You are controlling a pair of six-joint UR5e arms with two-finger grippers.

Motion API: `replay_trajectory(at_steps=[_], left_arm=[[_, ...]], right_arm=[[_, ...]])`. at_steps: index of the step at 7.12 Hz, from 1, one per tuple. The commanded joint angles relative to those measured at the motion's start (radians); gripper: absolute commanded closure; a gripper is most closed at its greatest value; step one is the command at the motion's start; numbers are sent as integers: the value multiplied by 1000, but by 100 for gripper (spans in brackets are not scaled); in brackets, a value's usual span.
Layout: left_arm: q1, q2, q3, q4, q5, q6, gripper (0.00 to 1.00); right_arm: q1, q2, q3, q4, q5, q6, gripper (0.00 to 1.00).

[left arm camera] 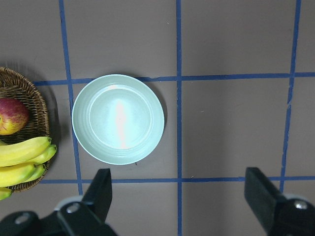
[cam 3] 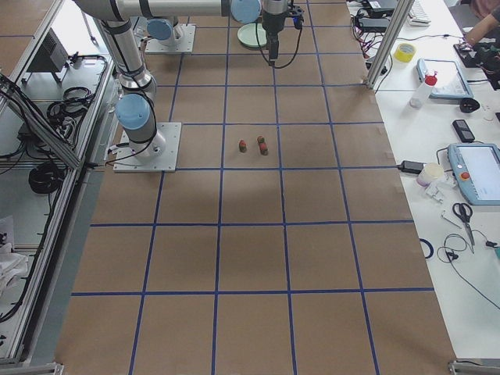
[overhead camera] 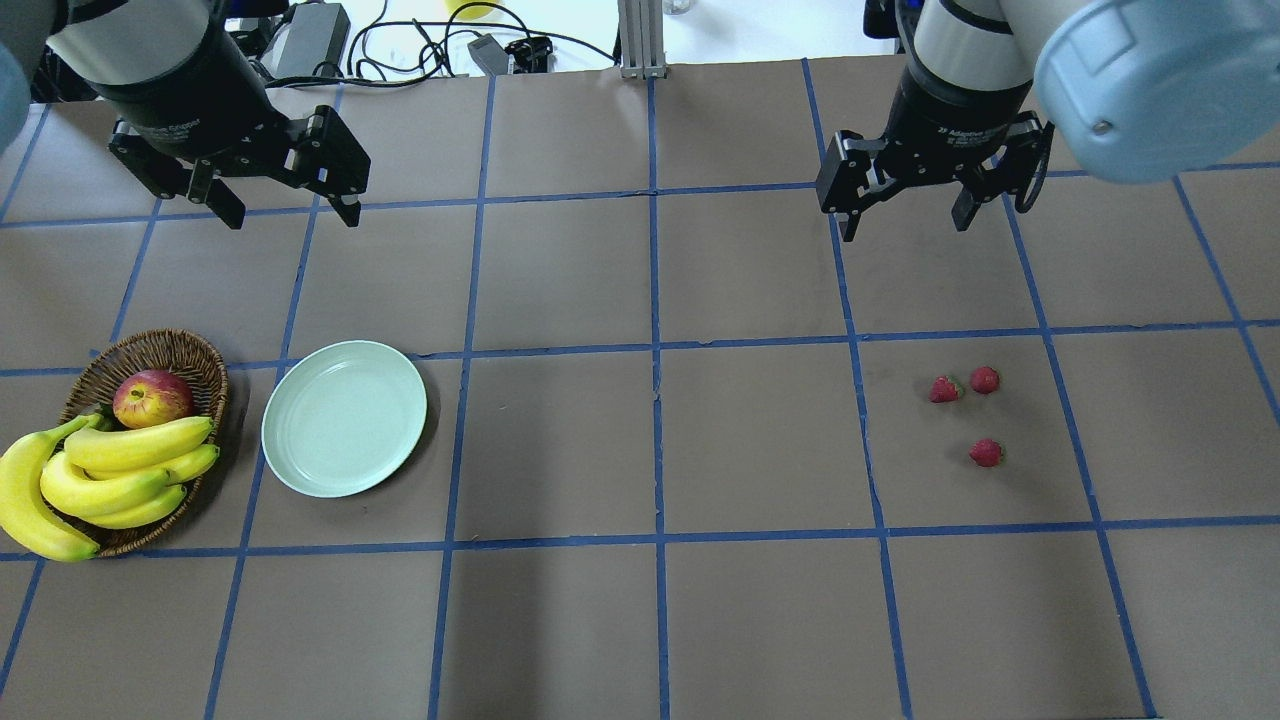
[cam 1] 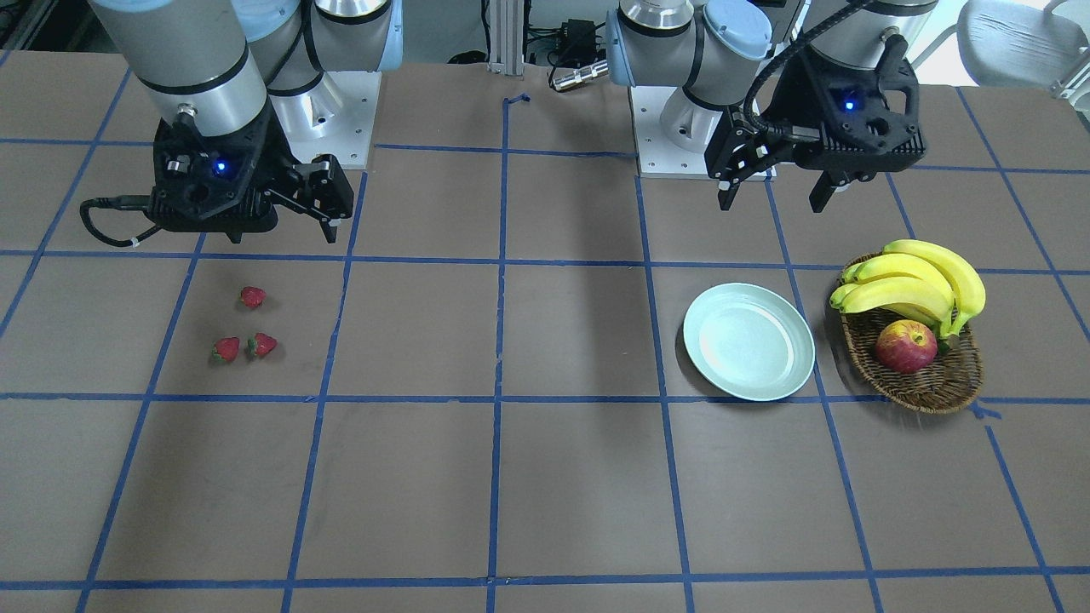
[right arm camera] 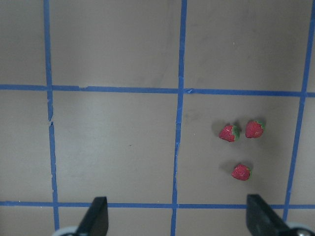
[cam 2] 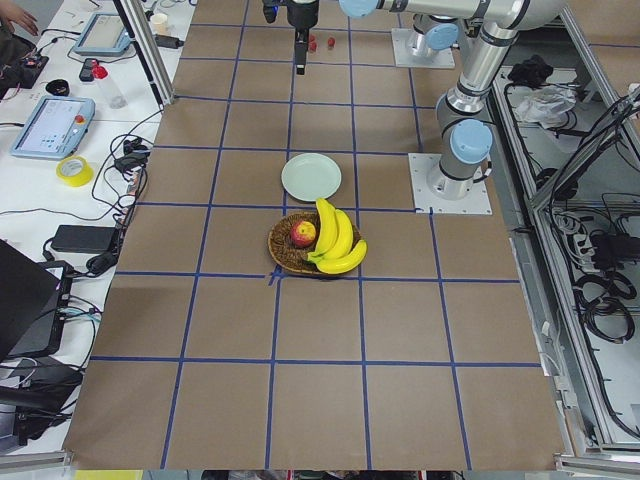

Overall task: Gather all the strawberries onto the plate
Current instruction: 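Lower the right gripper onto the nearest red strawberry and grasp it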

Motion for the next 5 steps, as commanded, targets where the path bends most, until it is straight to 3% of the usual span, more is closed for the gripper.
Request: replay_trajectory(at_steps=[1, 3, 5], left_arm=[[2, -1, 0, 0, 0, 2, 5], [2, -1, 0, 2, 0, 4, 5], [2, -1, 0, 2, 1, 6, 5]], right_arm=[[-8, 82, 45, -5, 8, 54, 0], [-24, 162, 91, -34, -3, 34, 0], [-178, 158, 258, -177, 9, -80, 0]])
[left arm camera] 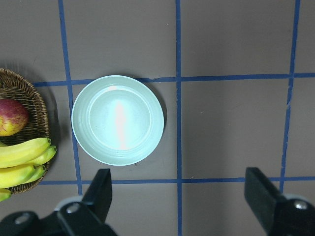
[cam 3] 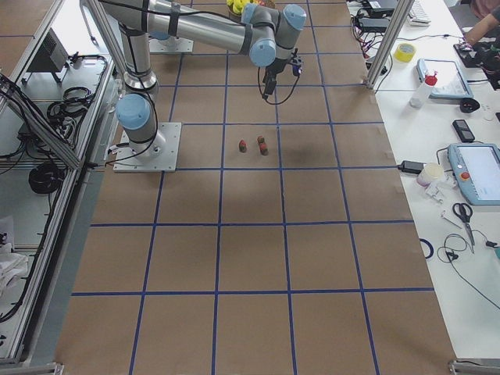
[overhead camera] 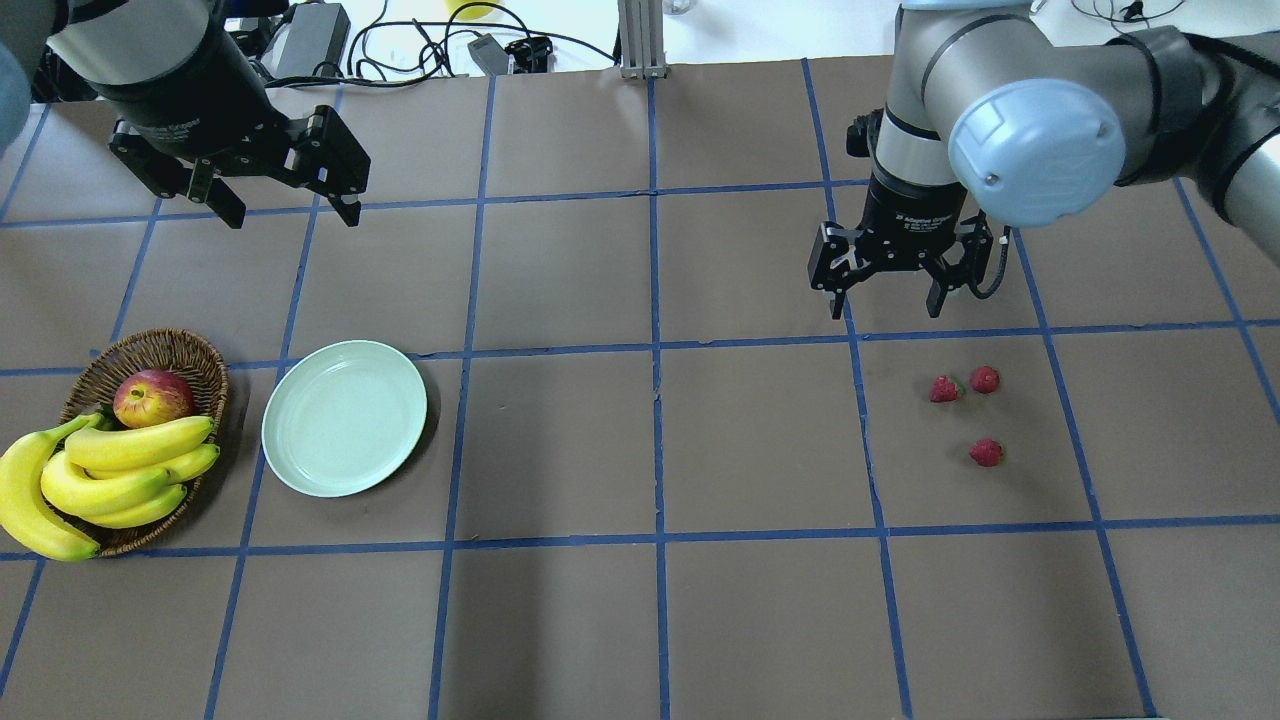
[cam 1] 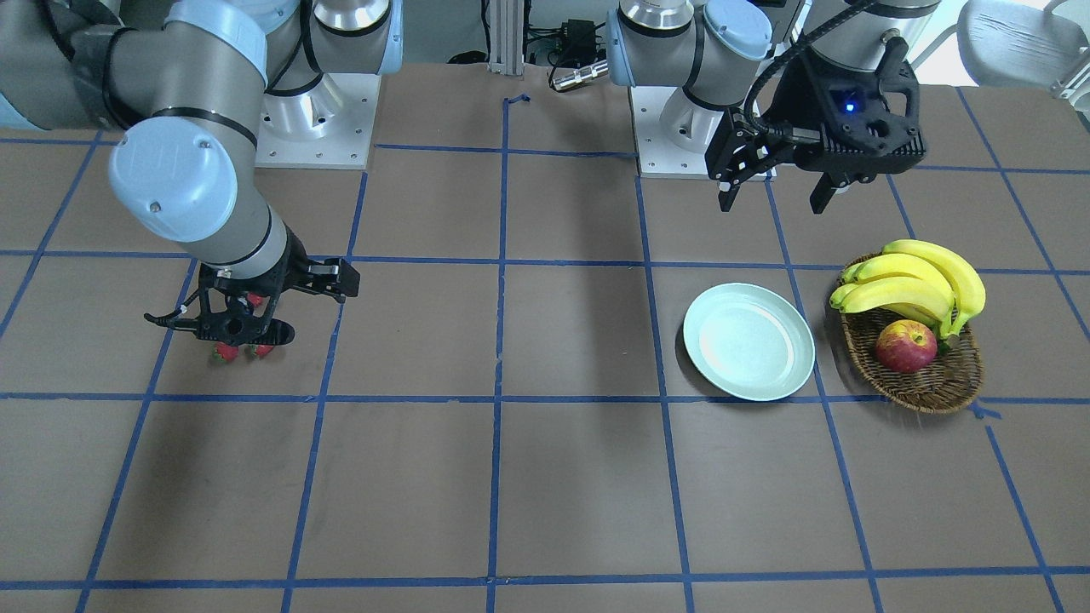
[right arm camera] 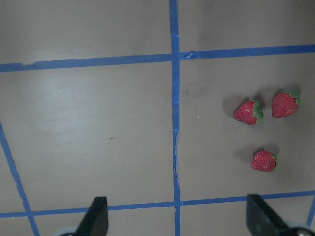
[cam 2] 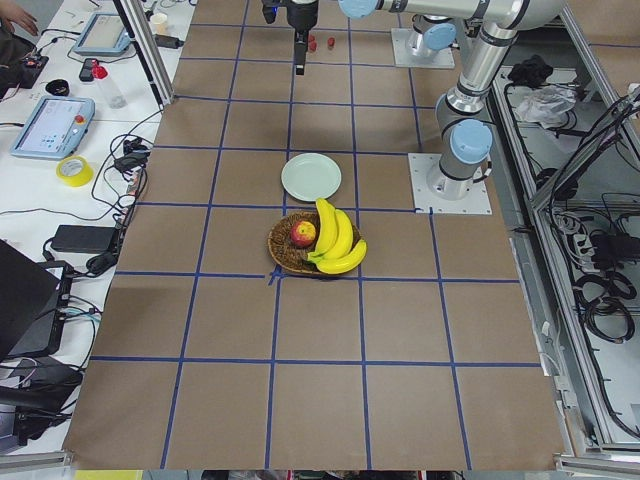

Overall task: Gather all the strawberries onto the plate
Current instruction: 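Lower the right gripper onto the nearest red strawberry and grasp it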

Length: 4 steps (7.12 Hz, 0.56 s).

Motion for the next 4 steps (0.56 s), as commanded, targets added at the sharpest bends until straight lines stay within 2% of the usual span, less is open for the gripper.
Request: replay_trajectory(at_steps=[1, 2, 3, 4], left_arm=[[2, 0, -1, 0, 3, 2, 5], [0, 0, -1, 2, 1, 2, 5], [0, 0, 1, 2, 0, 2, 5], [0, 0, -2, 6, -3, 2, 5]], right_arm=[[-166, -7, 197, -203, -6, -231, 0], [-195, -18, 299, -362, -33, -379, 0], [-225, -18, 398, -483, -75, -450, 0], [-252, -18, 469, -571, -77, -528, 0]])
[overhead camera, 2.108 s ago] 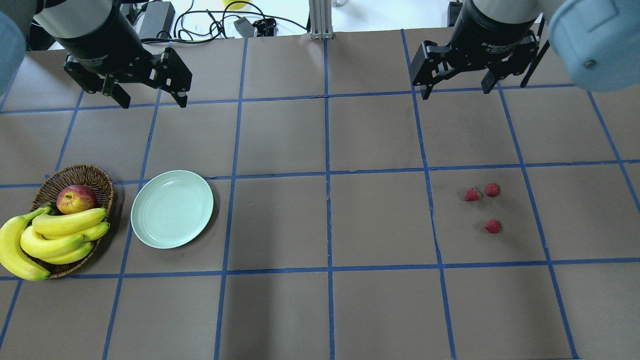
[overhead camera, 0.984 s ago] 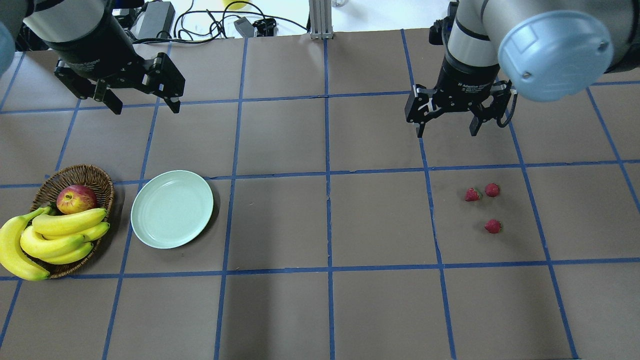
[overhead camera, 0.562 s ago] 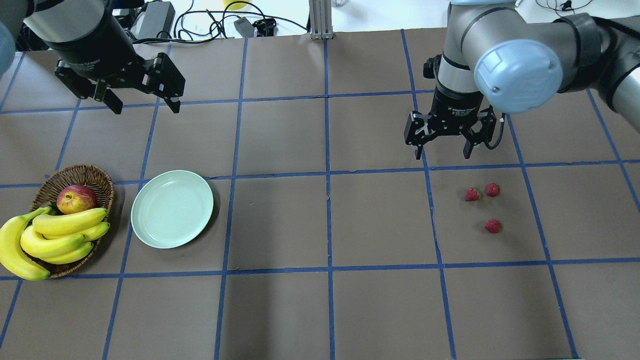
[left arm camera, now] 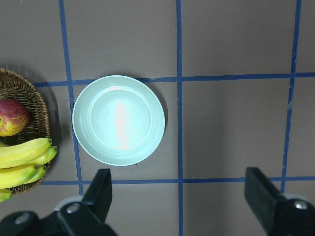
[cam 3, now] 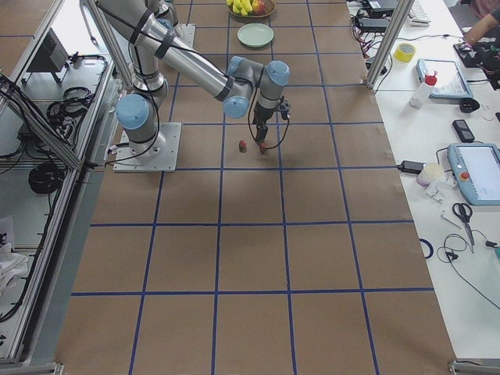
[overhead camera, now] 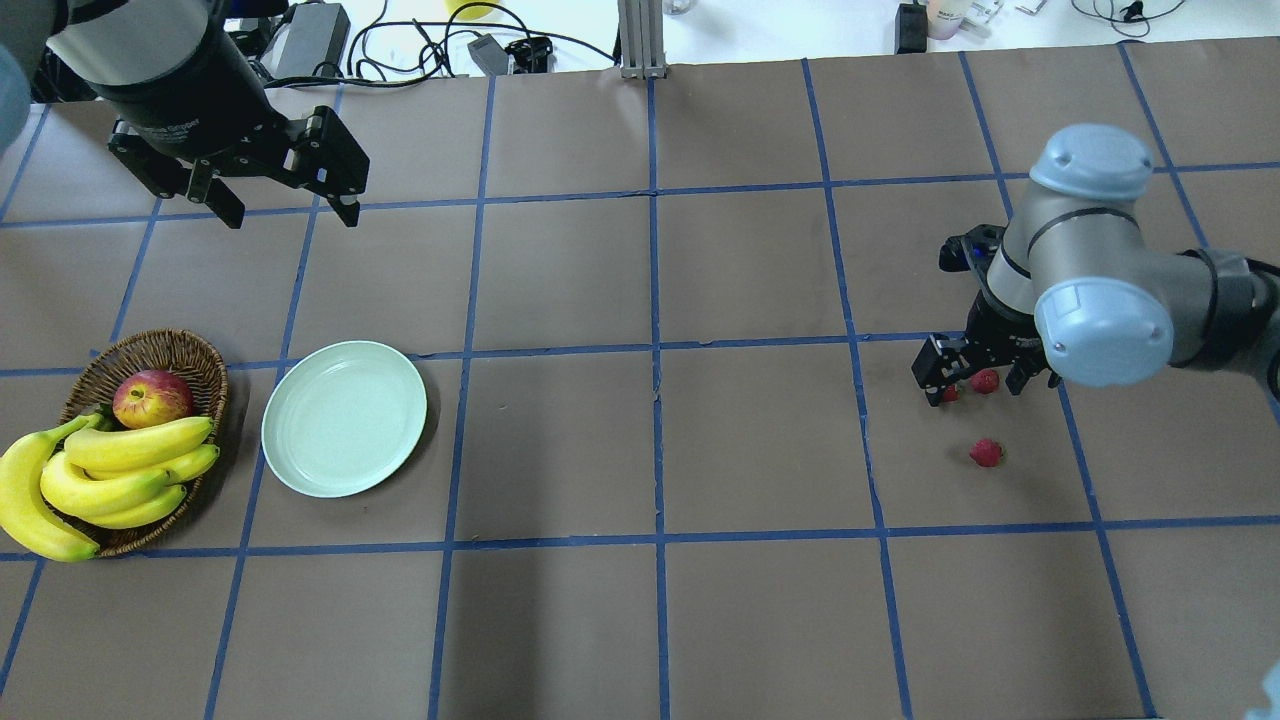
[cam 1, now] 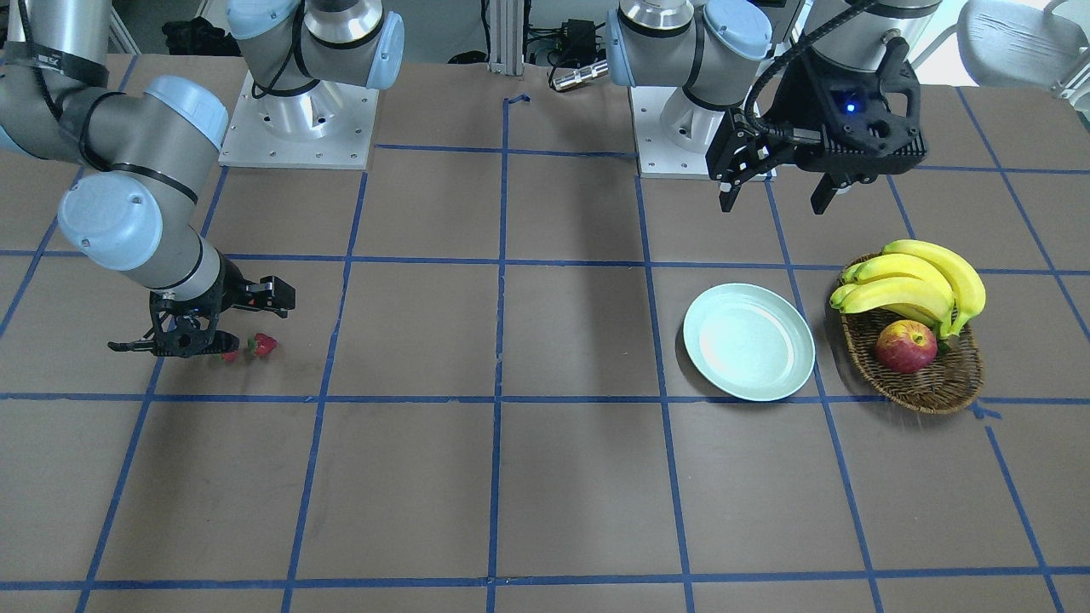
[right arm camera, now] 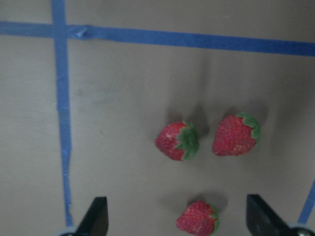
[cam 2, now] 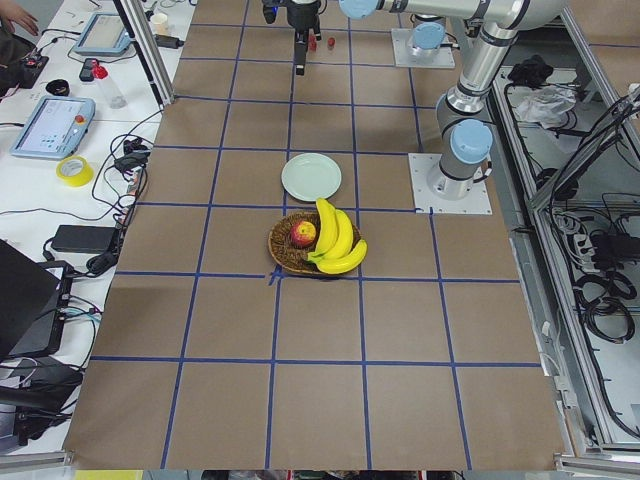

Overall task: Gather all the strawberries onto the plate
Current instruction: 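Lower the right gripper onto the nearest red strawberry and grasp it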

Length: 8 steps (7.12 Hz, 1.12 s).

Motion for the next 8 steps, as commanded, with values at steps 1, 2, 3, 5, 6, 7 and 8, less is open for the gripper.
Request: replay_trajectory(at_steps=[1, 2, 3, 5, 6, 7, 8], left_arm=[[0, 0, -2, 4, -3, 0, 5], [0, 0, -2, 4, -3, 0, 5], [0, 0, -2, 4, -4, -1, 5], [-2, -2, -3, 8, -4, -1, 5], [0, -2, -3, 8, -4, 0, 5], [0, -2, -3, 8, -3, 0, 5], [-2, -2, -3, 8, -4, 0, 5]], right_arm=[[-41, -14, 147, -151, -21, -159, 0], [-42, -26, 165, -151, -27, -175, 0], [-40, -26, 166, -148, -27, -175, 2], [-40, -26, 166, -143, -34, -177, 55], [-40, -26, 166, -139, -34, -177, 63], [-40, -28, 164, -137, -34, -174, 63], [-37, -31, 161, -134, -34, -158, 63]])
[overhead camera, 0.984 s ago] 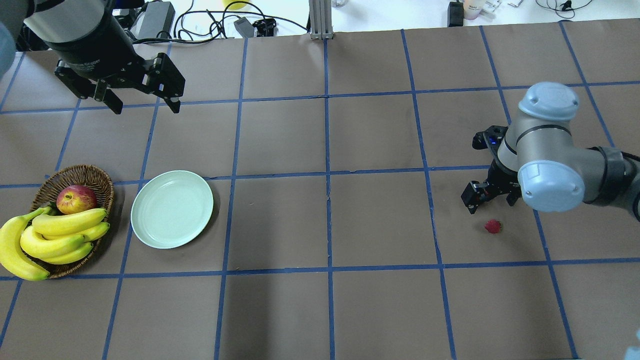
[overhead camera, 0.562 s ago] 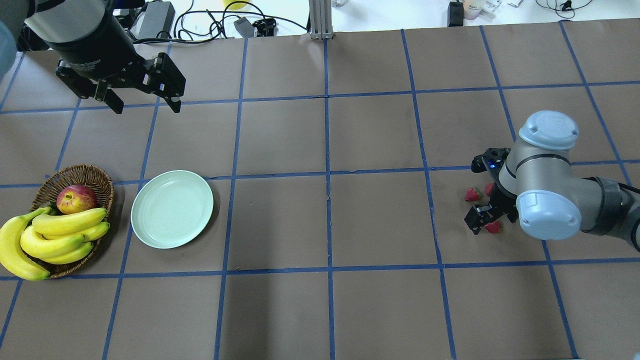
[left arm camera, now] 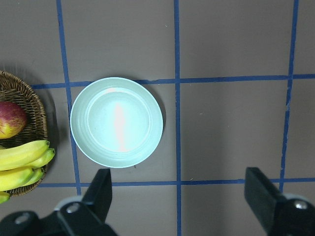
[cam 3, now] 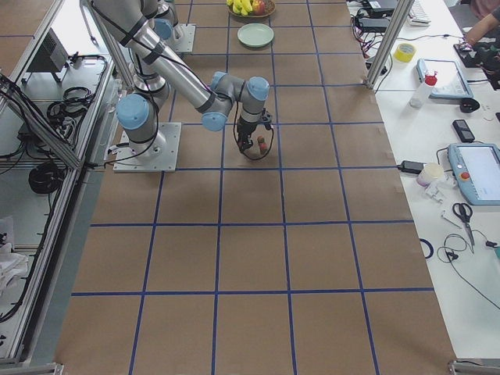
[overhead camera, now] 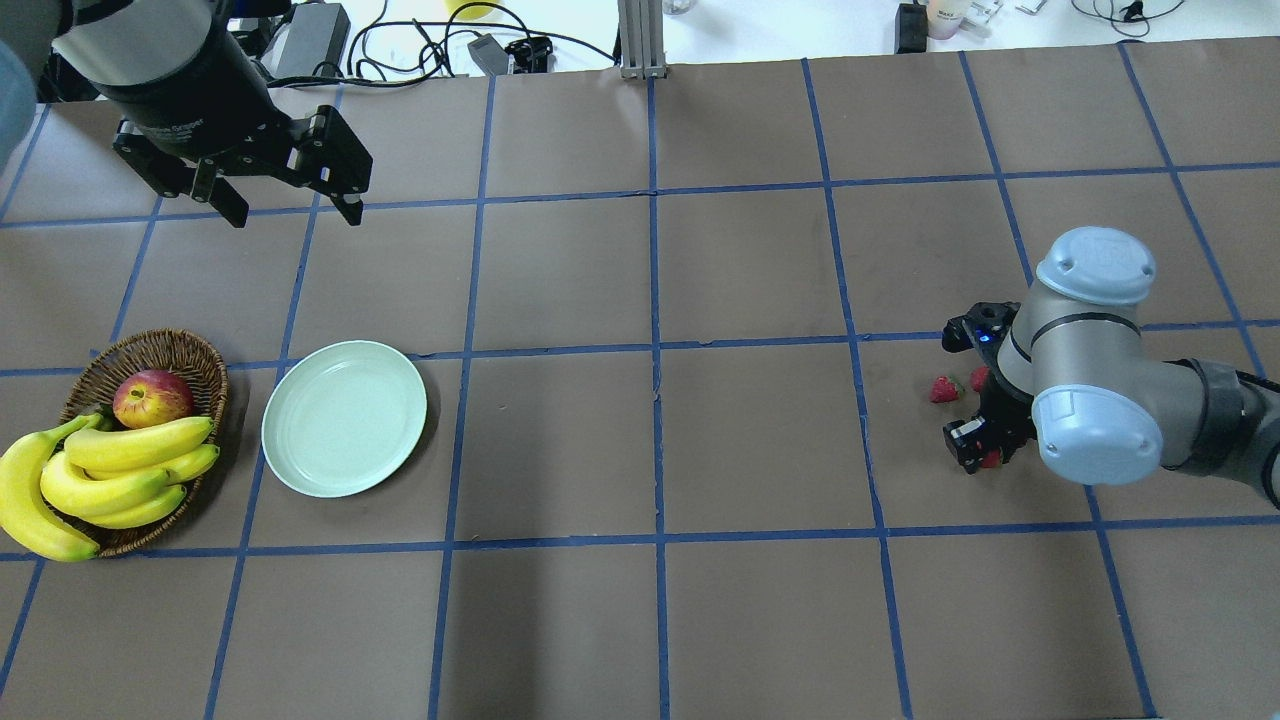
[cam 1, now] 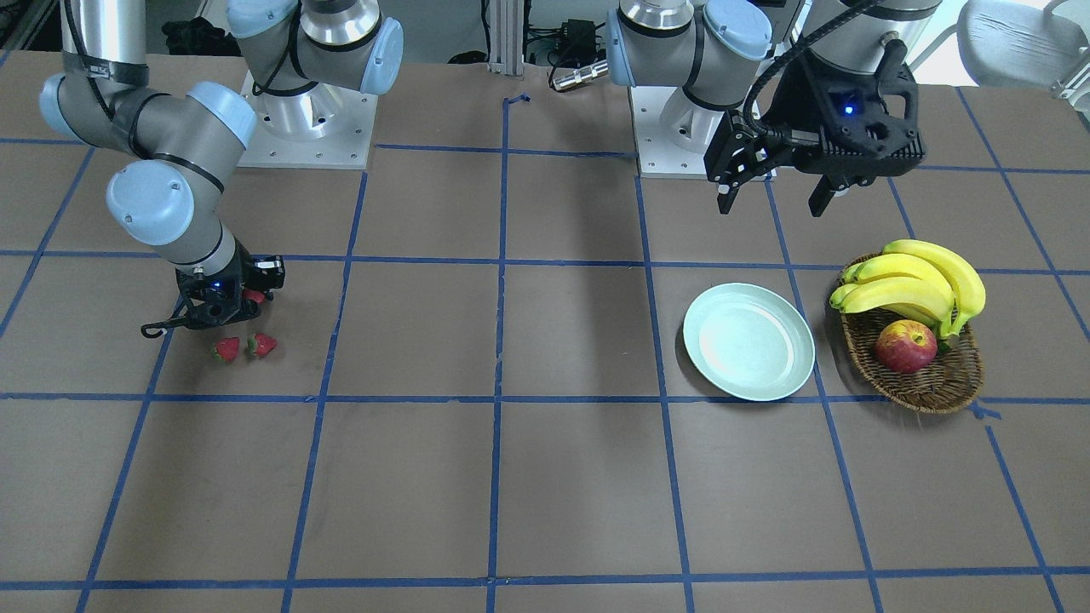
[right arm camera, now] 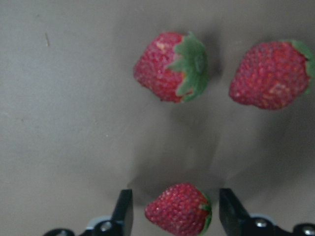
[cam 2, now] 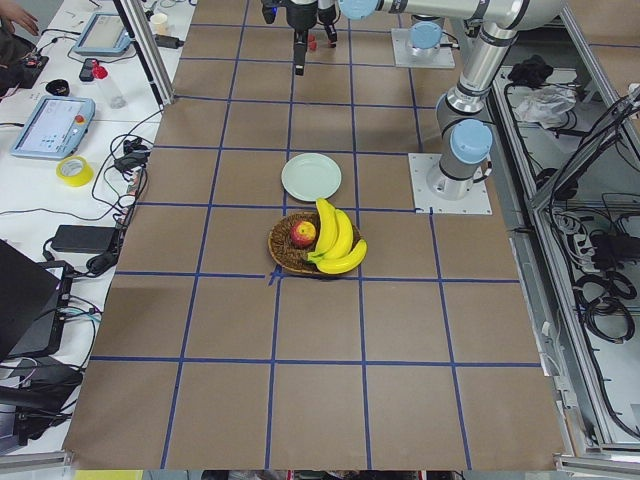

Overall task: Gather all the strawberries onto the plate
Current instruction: 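Carry the strawberry with the right gripper toward the table center and release it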

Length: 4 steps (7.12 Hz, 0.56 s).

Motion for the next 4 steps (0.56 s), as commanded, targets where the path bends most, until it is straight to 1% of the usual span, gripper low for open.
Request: replay_trajectory(at_steps=[1, 2, 3, 4], left_arm=[[-1, 0, 0, 0, -1, 0, 5], [0, 0, 0, 0, -1, 0, 5], [0, 0, 0, 0, -1, 0, 5], [0, 0, 0, 0, 1, 0, 5]], right_arm=[[9, -15, -15, 2, 6, 38, 63], [37, -24, -44, 32, 18, 112, 62], [127, -24, -88, 93, 20, 226, 62], [241, -11, -137, 114, 20, 381, 62]])
